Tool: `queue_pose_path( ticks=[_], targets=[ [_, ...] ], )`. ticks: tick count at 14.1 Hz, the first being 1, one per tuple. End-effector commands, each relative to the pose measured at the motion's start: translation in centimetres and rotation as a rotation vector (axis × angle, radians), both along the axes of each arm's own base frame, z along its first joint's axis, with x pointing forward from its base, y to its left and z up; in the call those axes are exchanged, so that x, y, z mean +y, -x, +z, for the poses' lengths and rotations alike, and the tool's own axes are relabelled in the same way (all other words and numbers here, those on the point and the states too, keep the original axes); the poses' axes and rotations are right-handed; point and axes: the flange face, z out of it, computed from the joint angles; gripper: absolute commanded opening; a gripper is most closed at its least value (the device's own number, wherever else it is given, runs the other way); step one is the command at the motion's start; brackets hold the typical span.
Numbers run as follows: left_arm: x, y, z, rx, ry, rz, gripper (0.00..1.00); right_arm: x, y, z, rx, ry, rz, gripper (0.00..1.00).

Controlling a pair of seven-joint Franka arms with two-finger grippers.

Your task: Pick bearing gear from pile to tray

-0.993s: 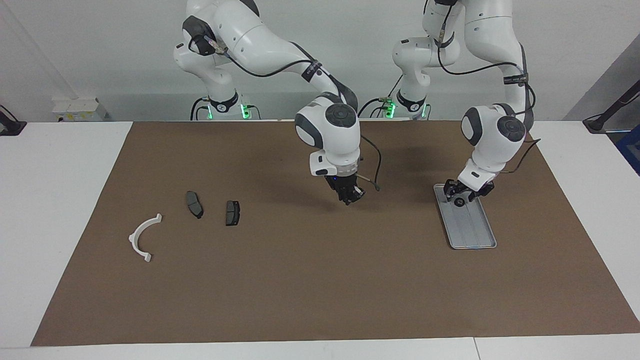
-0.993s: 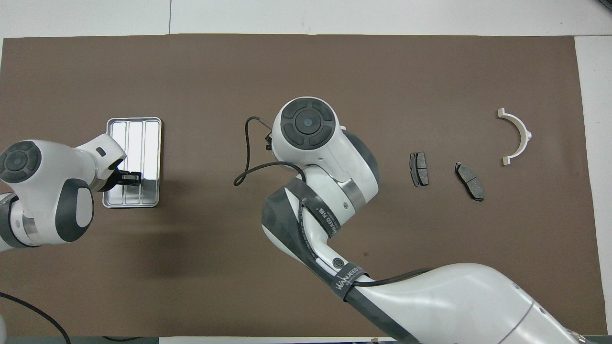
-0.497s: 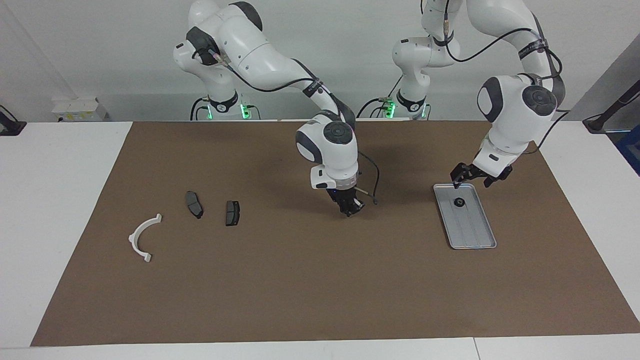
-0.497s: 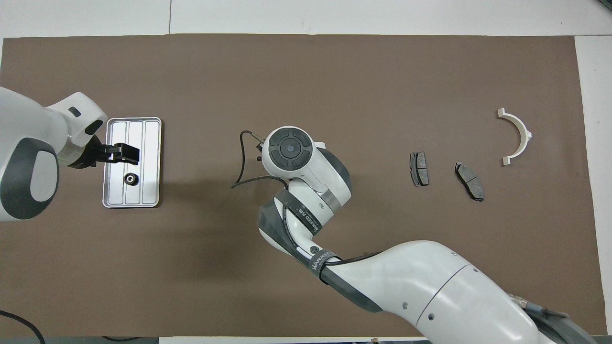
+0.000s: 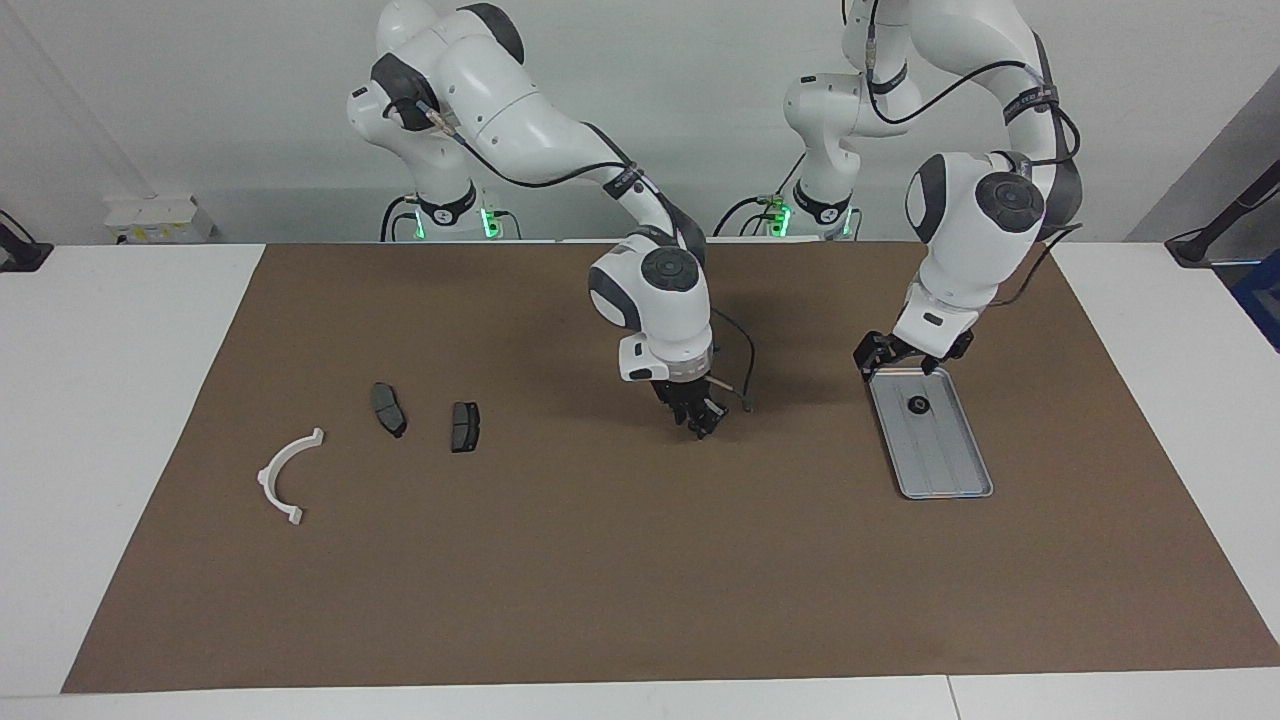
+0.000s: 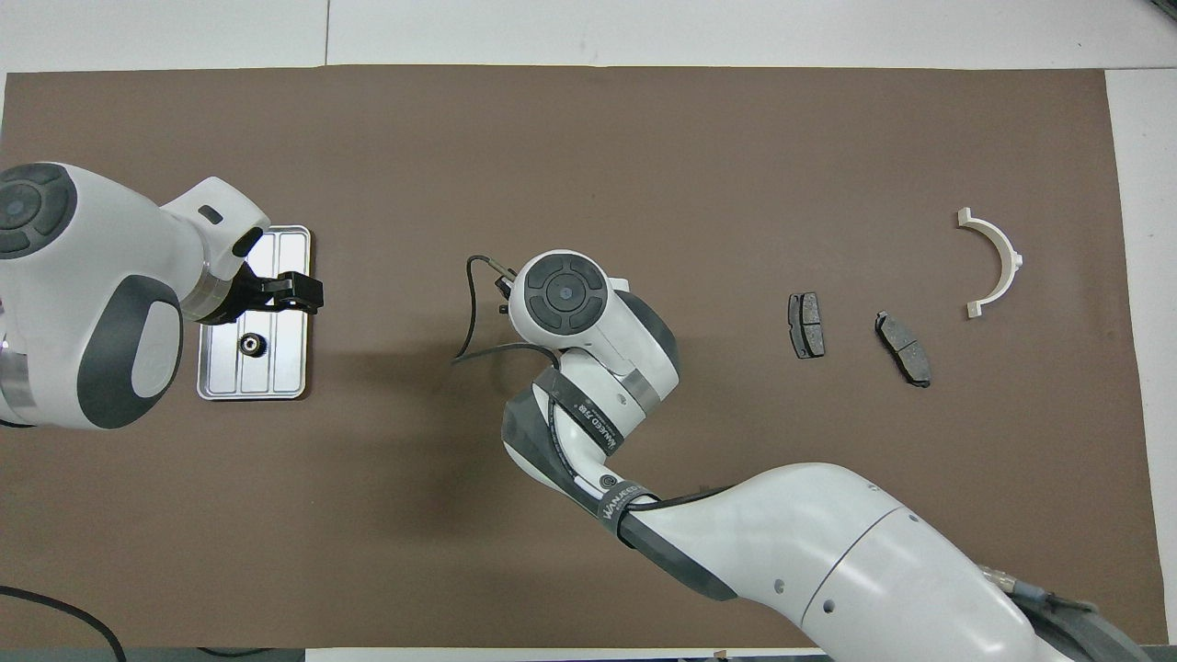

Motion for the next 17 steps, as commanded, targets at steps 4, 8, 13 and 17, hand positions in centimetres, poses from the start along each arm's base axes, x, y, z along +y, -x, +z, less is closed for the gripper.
queue_pose_path(
  ticks=[4, 8, 13, 17],
  targets=[
    [-8.3, 2.4, -0.4, -0.046, 0.017, 0.142, 0.98, -5.9, -5.0, 8.1, -0.036, 0.024, -0.072, 1.00],
    [-19.2, 5.7, -1.7, -0.074, 0.043, 0.203, 0.97, -12.3, -7.9, 12.9, -0.114, 0.027, 0.046, 1.00],
    [-25.7, 5.1, -8.8, -0.071, 0.004, 0.198, 0.98, -22.0, -11.0, 14.7, -0.141, 0.076, 0.409, 1.00],
    [-27.6, 3.9, -11.1, -0.085, 0.013, 0.203, 0.98, -28.6, -11.9, 15.6, -0.135, 0.137, 0.707, 1.00]
  ],
)
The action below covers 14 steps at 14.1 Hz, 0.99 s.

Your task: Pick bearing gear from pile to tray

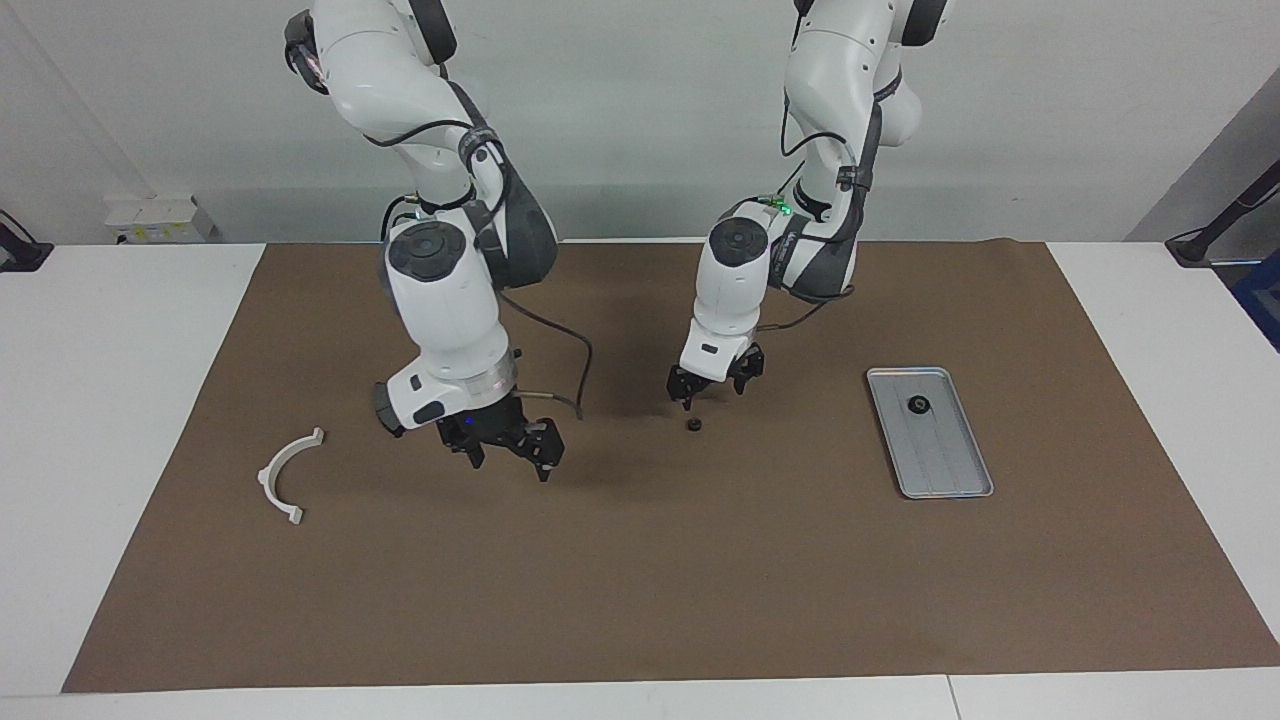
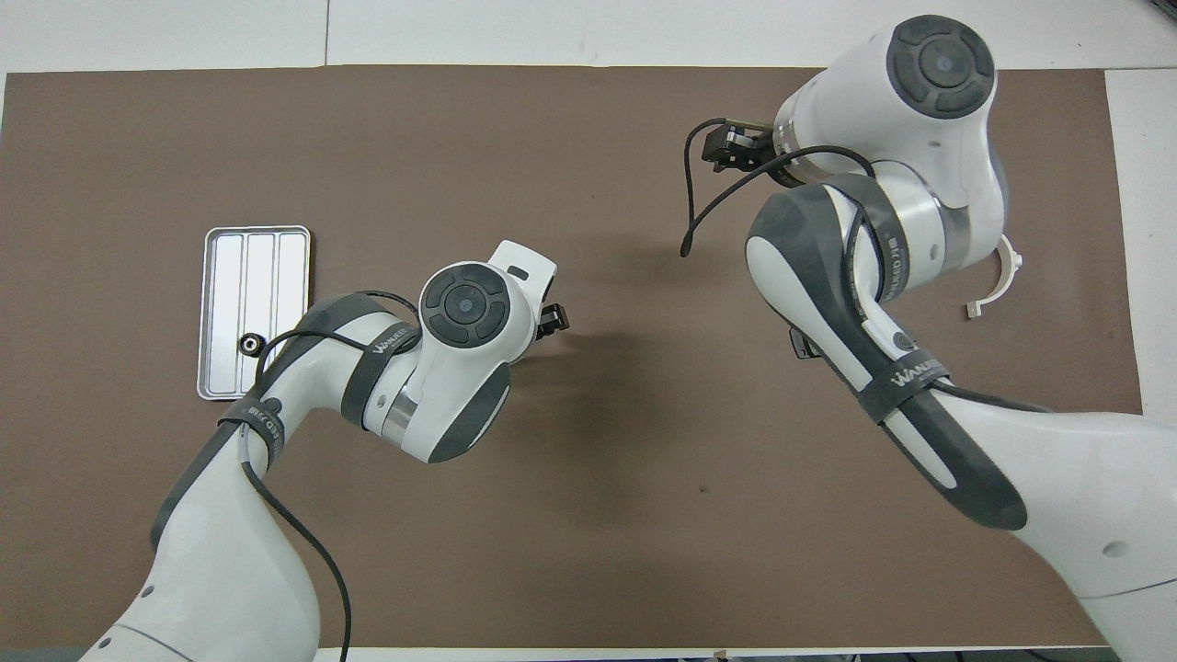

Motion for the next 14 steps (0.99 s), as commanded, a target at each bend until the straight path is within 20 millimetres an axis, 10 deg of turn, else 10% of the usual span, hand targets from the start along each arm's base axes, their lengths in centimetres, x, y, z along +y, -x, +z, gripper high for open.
queue_pose_path(
  ticks=[1, 6, 11, 14],
  targets=[
    [-1.1, -1.0, 0.1, -0.036, -0.006, 0.006, 0.98, -3.7, 0.2, 1.2, 0.014, 0.033, 0.170, 1.00],
    [-1.0, -0.8, -0.7, -0.041, -0.003, 0.005, 0.90, -9.8, 2.4, 7.0, 0.008, 0.109, 0.253, 1.00],
    [-1.0, -0.3, -1.5, -0.053, 0.009, 0.014, 0.84, -11.5, 10.7, 16.6, 0.083, 0.133, 0.212, 1.00],
    [-1.0, -0.4, -1.6, -0.063, 0.018, 0.019, 0.60, -11.5, 14.8, 21.0, 0.106, 0.142, 0.203, 1.00]
  ],
)
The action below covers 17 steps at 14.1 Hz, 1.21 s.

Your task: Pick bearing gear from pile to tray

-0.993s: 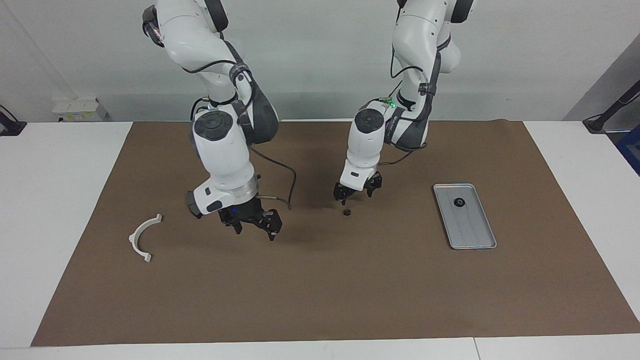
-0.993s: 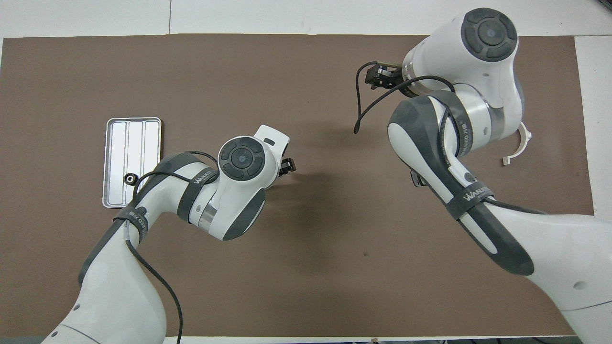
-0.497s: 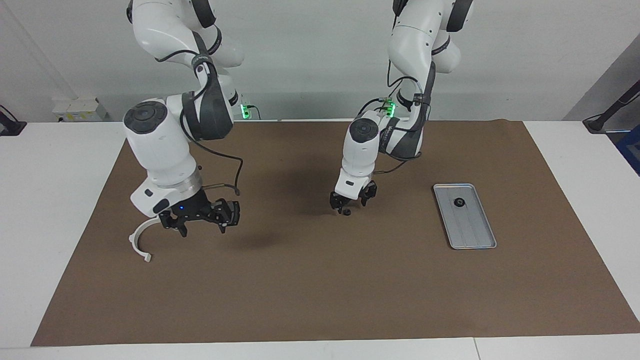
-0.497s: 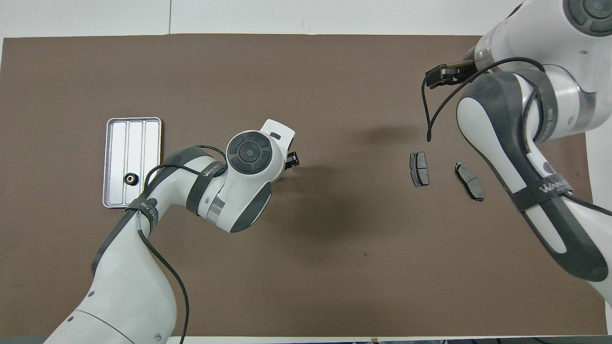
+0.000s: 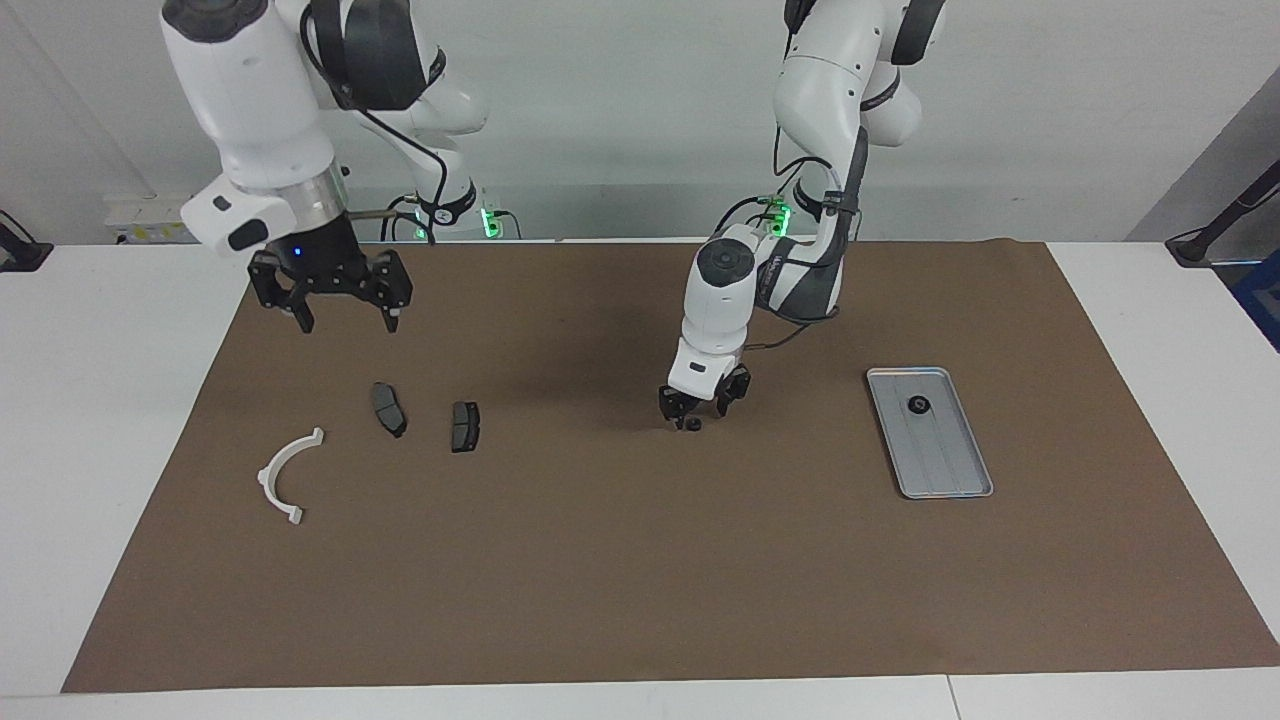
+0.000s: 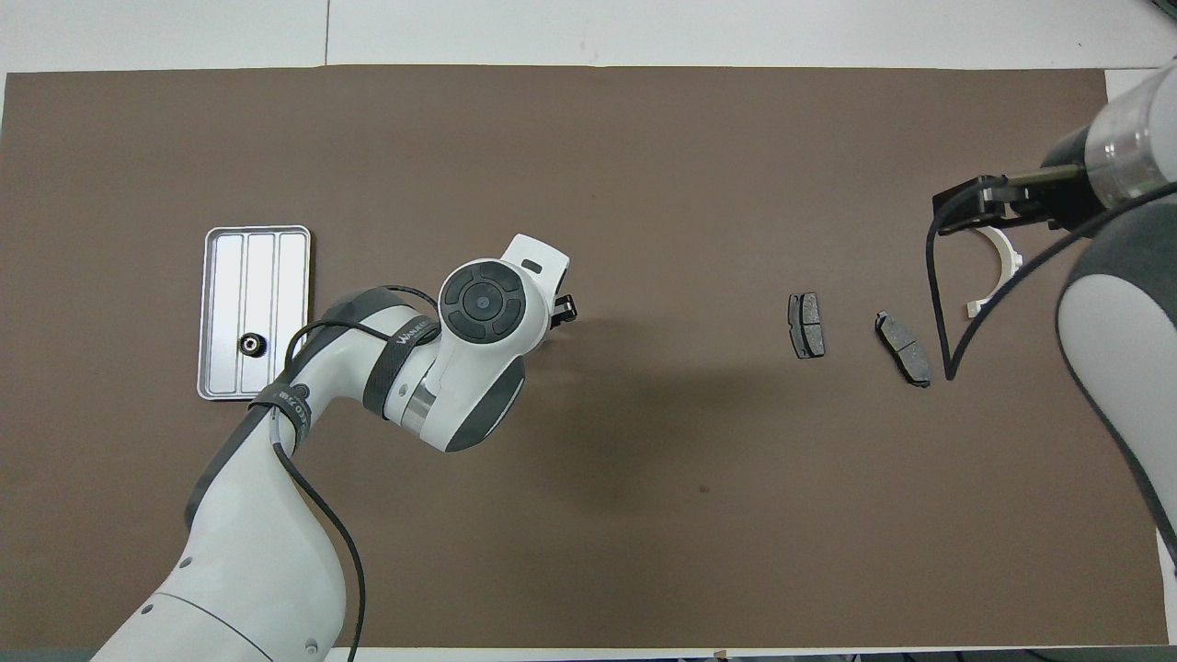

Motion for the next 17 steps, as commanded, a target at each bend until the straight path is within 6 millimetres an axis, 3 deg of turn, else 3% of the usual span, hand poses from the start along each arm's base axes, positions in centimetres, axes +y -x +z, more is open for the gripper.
queue_pose_path(
  ticks=[1, 2, 3, 7, 8, 9, 10, 11, 13, 15, 17],
  targets=[
    [0.0, 0.2, -0.5, -0.032, -0.002, 0.017, 0.46, -0.5, 3.9, 2.3, 0.020, 0.000, 0.004, 1.00],
    [-0.1, 0.2, -0.5, -0.040, 0.006, 0.028, 0.26, -0.5, 4.9, 3.2, 0.020, 0.002, 0.001, 1.00],
    [-0.1, 0.1, -0.5, -0.044, 0.009, 0.031, 0.00, -0.8, 5.6, 3.6, 0.033, 0.004, -0.005, 1.00],
    [0.6, -1.4, 0.7, -0.051, 0.010, 0.053, 0.00, -0.8, 6.0, 4.1, 0.046, -0.083, -0.063, 1.00],
    [0.9, -1.8, 1.4, -0.034, -0.009, 0.052, 0.00, -0.7, 5.8, 4.0, 0.045, -0.092, -0.080, 1.00],
    [2.6, -2.9, 3.2, -0.012, -0.047, 0.054, 0.00, -0.6, 5.7, 3.9, 0.048, -0.102, -0.082, 1.00],
    [6.7, -3.9, 7.9, 0.008, -0.074, 0.009, 0.00, -0.4, 5.5, 3.7, 0.050, -0.121, -0.085, 1.00],
    [10.6, -4.3, 11.2, 0.048, -0.076, -0.063, 0.00, -0.5, 5.5, 3.4, 0.056, -0.124, -0.088, 1.00],
    [19.2, -5.0, 16.3, 0.100, -0.034, -0.163, 0.00, -0.8, 5.4, 2.9, 0.065, -0.121, -0.093, 1.00],
    [26.9, -6.2, 16.2, 0.118, -0.029, -0.252, 0.00, -1.0, 5.4, 2.6, 0.069, -0.121, -0.095, 1.00],
    [31.7, -6.5, 13.4, 0.056, -0.031, -0.297, 0.00, -1.1, 4.8, 2.2, 0.054, -0.123, -0.096, 1.00]
  ],
)
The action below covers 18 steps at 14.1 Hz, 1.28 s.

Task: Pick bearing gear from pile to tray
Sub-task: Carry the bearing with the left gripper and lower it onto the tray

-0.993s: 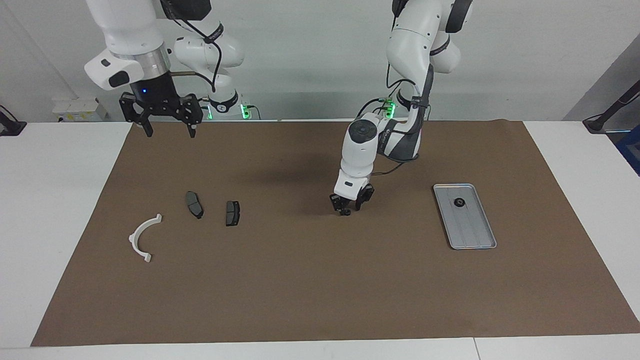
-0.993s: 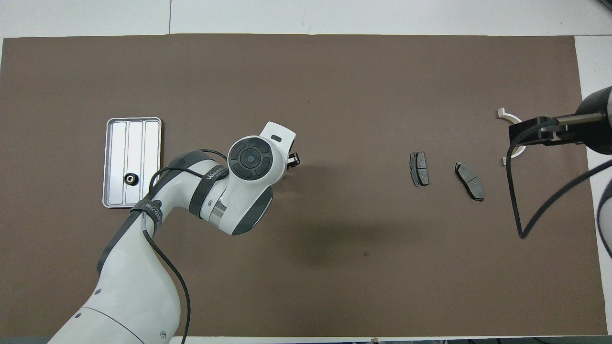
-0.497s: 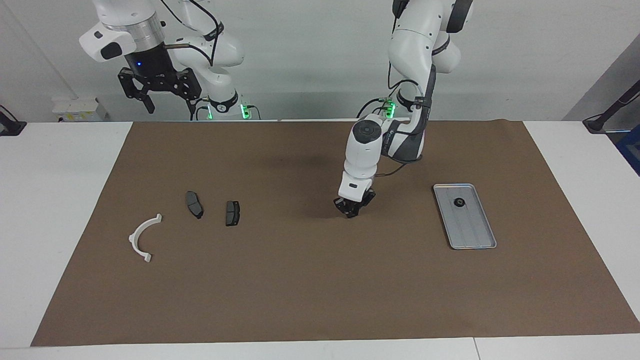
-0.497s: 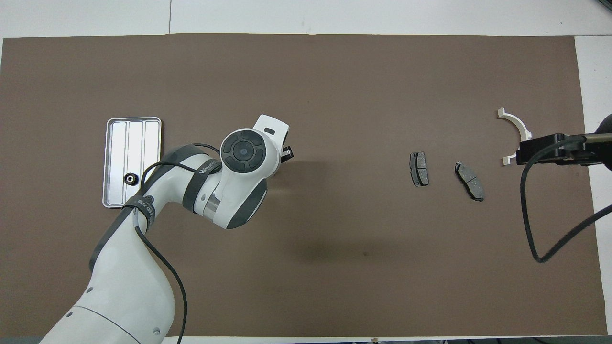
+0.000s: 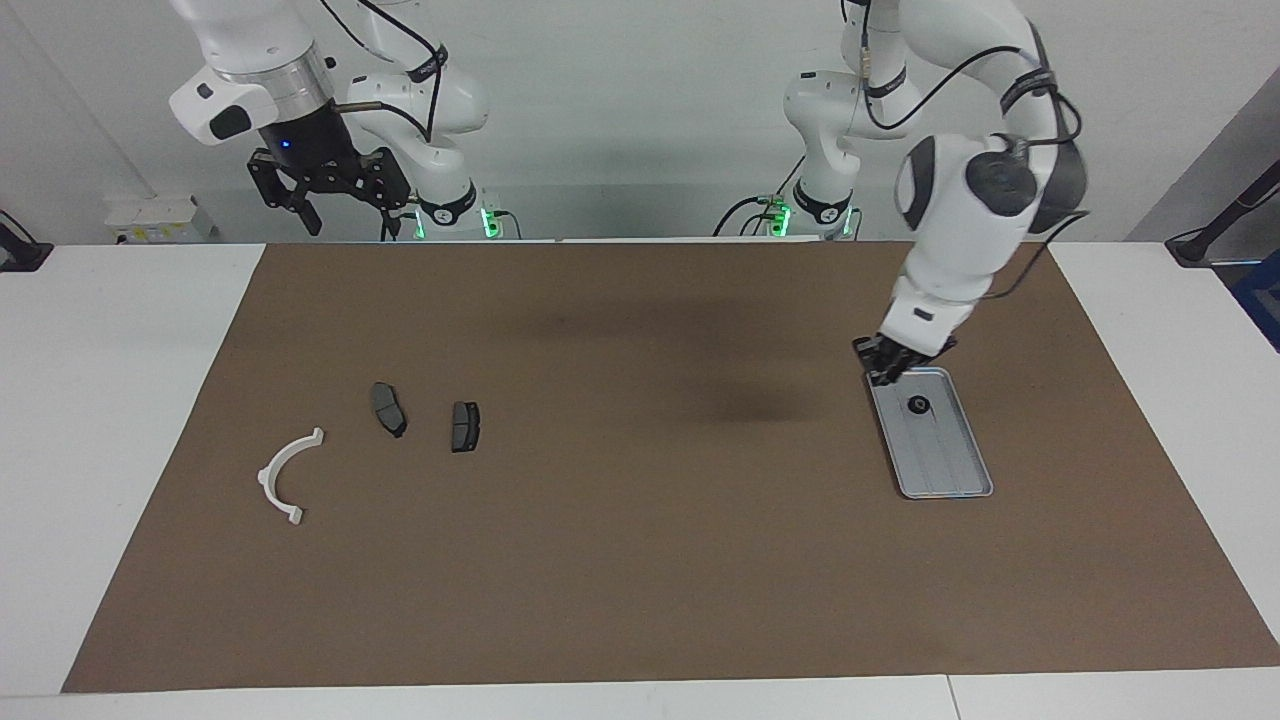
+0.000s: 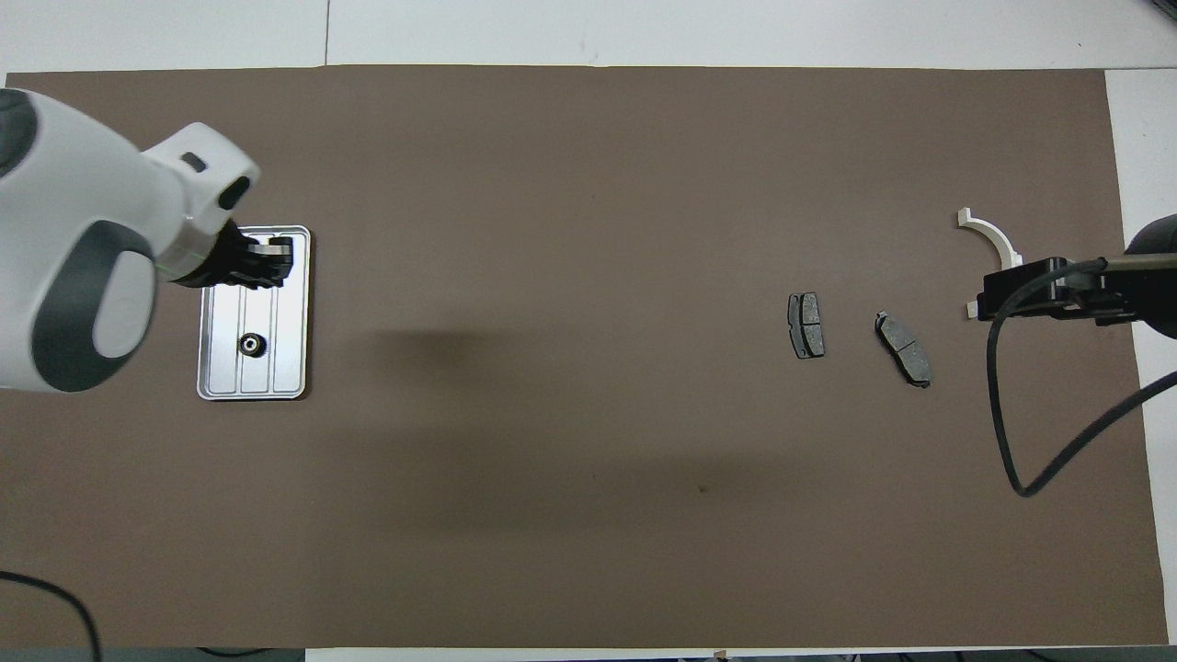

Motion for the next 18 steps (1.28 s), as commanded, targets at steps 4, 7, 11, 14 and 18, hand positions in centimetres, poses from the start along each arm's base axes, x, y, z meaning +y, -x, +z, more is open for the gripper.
queue_pose_path(
  ticks=[4, 7, 11, 14, 18],
  targets=[
    [6.3, 0.0, -11.3, -0.078, 0.010, -0.074, 0.00, -1.3, -1.9, -2.4, -0.001, -0.018, -0.028, 1.00],
    [6.4, -0.5, -14.0, -0.091, 0.005, -0.073, 0.00, -1.9, -1.9, -2.6, 0.010, -0.013, -0.002, 1.00],
    [6.3, -0.6, -16.1, -0.096, 0.003, -0.067, 0.00, -2.0, -2.0, -2.5, -0.003, -0.007, 0.068, 1.00],
    [6.4, -0.1, -17.2, -0.114, 0.002, -0.065, 0.00, -2.0, -2.0, -2.6, -0.005, 0.001, 0.072, 1.00],
    [6.3, 0.0, -18.6, -0.127, 0.000, -0.067, 0.00, -2.0, -2.0, -2.5, -0.007, 0.020, 0.078, 1.00]
  ],
)
